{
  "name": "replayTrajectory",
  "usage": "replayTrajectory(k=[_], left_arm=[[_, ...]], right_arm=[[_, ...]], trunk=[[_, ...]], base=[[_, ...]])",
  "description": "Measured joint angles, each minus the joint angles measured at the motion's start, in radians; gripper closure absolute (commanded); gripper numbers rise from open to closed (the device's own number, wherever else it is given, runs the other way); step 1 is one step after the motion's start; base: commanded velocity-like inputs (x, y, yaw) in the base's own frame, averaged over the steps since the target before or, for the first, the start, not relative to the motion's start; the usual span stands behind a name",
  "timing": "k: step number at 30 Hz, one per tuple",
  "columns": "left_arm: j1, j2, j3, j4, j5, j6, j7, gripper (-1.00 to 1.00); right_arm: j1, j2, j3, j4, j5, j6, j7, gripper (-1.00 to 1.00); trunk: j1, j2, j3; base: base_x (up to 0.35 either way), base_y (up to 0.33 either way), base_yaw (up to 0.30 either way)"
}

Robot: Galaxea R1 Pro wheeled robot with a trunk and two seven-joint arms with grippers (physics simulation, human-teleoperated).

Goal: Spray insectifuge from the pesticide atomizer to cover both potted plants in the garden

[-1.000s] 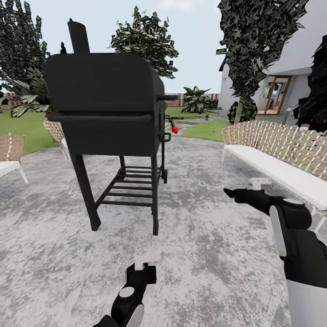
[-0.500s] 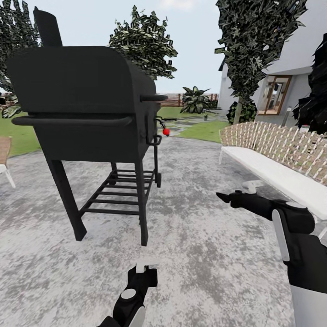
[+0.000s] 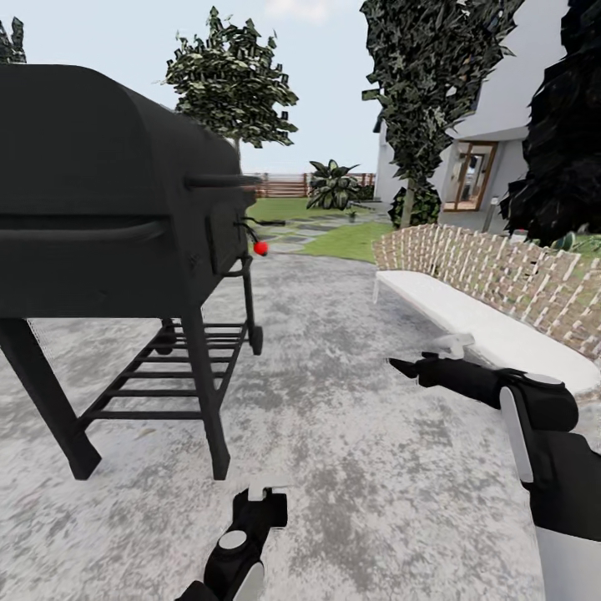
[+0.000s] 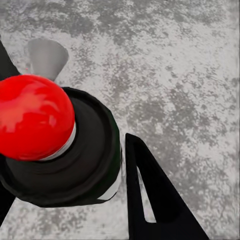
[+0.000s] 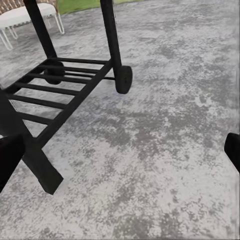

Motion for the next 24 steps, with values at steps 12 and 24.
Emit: replayTrajectory(k=[12,24], left_arm=[[-0.001,0.01,0.019,-0.019,-0.001,-0.001,0.0,1.0],[0.0,0.026,0.068,-0.014,-0.006,0.003,-0.172,1.0]], right_arm=[[0.001,-0.002,-0.002,0.0,0.002,-0.033,0.0,-1.0],[0.001,-0.002,-0.003,0.0,0.002,-0.037,0.002,-1.0]], trunk=[[0.0,0.0,0.001],[0.0,0.0,0.001]], base=[[0.255,-0.249,-0.016],[0.259,-0.226,0.126]])
